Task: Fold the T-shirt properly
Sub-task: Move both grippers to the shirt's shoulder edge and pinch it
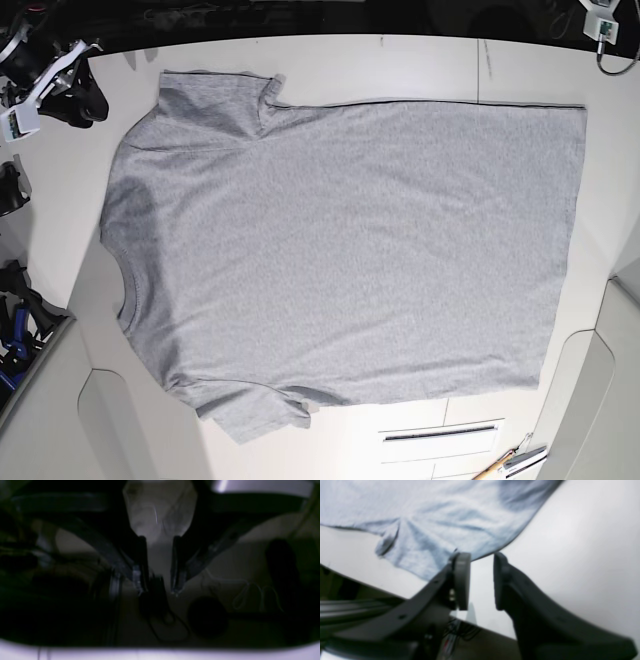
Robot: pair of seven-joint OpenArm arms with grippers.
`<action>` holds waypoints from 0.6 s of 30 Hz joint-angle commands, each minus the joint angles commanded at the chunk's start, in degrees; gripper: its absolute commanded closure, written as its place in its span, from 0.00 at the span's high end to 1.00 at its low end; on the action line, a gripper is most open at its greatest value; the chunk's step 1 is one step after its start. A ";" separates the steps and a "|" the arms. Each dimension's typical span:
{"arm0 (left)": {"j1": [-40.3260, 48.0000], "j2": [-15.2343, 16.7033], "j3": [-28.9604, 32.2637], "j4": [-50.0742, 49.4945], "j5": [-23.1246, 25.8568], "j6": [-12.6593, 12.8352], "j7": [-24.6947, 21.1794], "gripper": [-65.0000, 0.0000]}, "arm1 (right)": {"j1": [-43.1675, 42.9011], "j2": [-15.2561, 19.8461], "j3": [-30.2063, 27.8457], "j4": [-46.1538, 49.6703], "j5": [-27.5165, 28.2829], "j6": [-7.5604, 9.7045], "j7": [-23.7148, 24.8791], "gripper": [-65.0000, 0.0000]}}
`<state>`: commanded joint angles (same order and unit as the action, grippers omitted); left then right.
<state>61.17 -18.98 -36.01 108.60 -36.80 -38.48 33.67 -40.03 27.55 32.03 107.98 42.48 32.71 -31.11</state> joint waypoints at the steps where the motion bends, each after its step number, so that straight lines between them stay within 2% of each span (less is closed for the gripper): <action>1: -0.09 -0.13 -1.46 1.03 -1.70 -0.63 0.00 0.37 | 1.25 0.00 0.17 -1.14 -0.02 -0.50 0.00 0.34; 3: -0.28 -0.26 -4.15 2.80 -5.35 -0.57 0.02 0.50 | 3.87 -0.11 0.15 -4.52 0.07 -0.96 -0.02 0.40; 5: -0.39 -0.26 -6.01 4.07 -8.76 -0.57 -0.57 0.61 | 6.75 -0.13 0.15 -9.64 0.59 -1.01 -0.02 0.41; 8: -0.76 -1.90 -6.34 4.42 -9.27 -0.55 -3.65 0.63 | 11.91 -0.13 0.15 -20.06 4.24 -0.48 -2.14 0.42; 11: -4.50 -3.91 -6.34 4.35 -9.09 1.05 -1.31 0.63 | 14.86 -0.15 0.15 -26.12 6.86 0.76 -4.61 0.42; 13: -7.34 -5.42 -6.34 4.24 -9.33 2.27 0.61 0.63 | 15.78 -0.52 0.15 -27.74 7.69 0.76 -5.73 0.42; 16: -10.40 -7.61 -6.34 3.85 -9.70 2.27 0.92 0.63 | 15.87 -1.57 -0.26 -27.71 7.89 1.18 -6.69 0.42; 18: -11.63 -8.48 -6.34 2.89 -11.04 2.27 0.87 0.72 | 15.87 -2.10 -0.94 -27.71 7.93 1.16 -8.55 0.42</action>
<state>49.54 -27.46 -42.35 111.48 -47.83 -36.21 34.54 -24.16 25.45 31.09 80.27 50.41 33.87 -39.66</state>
